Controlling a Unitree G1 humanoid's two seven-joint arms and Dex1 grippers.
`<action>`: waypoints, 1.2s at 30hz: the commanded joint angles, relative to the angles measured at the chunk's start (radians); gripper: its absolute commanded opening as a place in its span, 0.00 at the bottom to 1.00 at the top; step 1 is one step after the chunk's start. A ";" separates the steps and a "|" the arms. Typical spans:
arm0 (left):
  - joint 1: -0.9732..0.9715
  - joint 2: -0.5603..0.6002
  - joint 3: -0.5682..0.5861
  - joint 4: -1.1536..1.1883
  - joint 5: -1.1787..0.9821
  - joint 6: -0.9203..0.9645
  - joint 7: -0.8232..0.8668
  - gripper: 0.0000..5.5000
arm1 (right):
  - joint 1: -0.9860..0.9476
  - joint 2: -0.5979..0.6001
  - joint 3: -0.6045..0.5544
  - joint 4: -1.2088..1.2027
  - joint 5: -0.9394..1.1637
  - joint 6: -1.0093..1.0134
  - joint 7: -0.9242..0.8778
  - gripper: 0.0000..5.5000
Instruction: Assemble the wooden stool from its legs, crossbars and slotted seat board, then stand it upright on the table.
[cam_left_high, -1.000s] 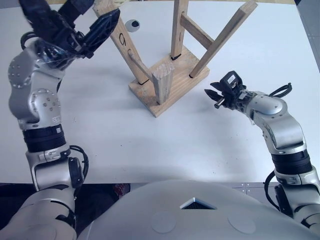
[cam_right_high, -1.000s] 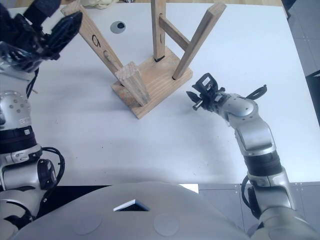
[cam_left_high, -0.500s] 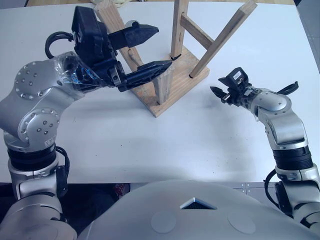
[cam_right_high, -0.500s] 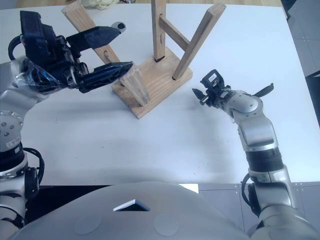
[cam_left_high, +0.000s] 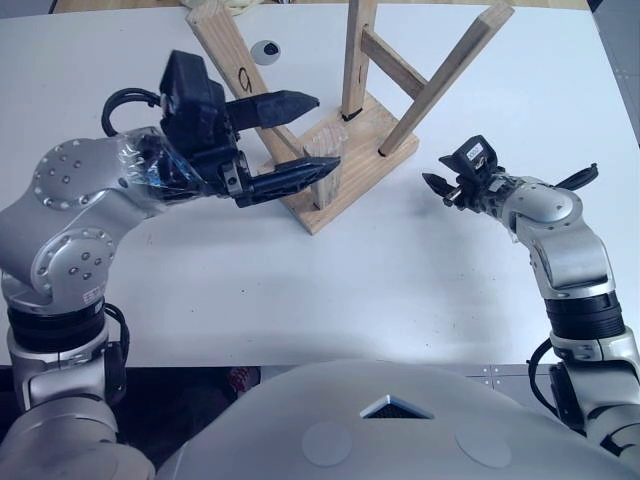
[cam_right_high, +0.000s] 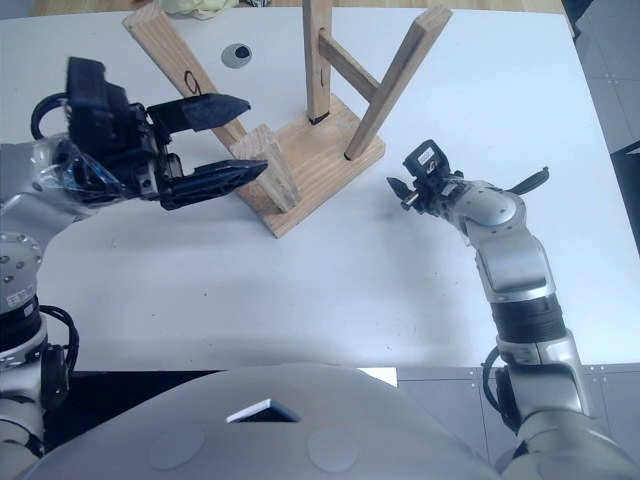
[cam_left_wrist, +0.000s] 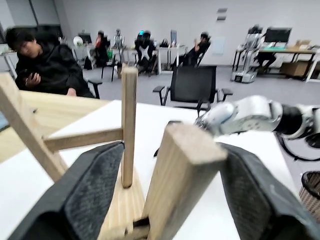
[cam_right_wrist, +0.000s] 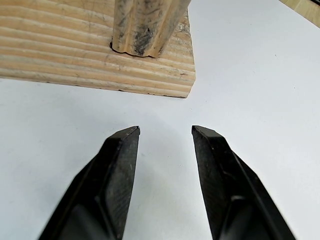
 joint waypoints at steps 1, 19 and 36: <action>0.026 0.001 -0.032 0.035 0.040 0.015 0.001 0.56 | -0.017 -0.009 -0.007 -0.003 -0.008 -0.012 0.010 0.35; 0.025 0.019 -0.071 0.302 0.198 -0.200 -0.285 0.22 | -0.026 -0.022 -0.043 0.041 -0.022 -0.059 -0.002 0.35; -0.036 0.132 0.025 0.467 0.069 -0.147 -0.692 0.18 | 0.036 -0.249 -0.163 -0.046 0.351 0.010 0.552 0.46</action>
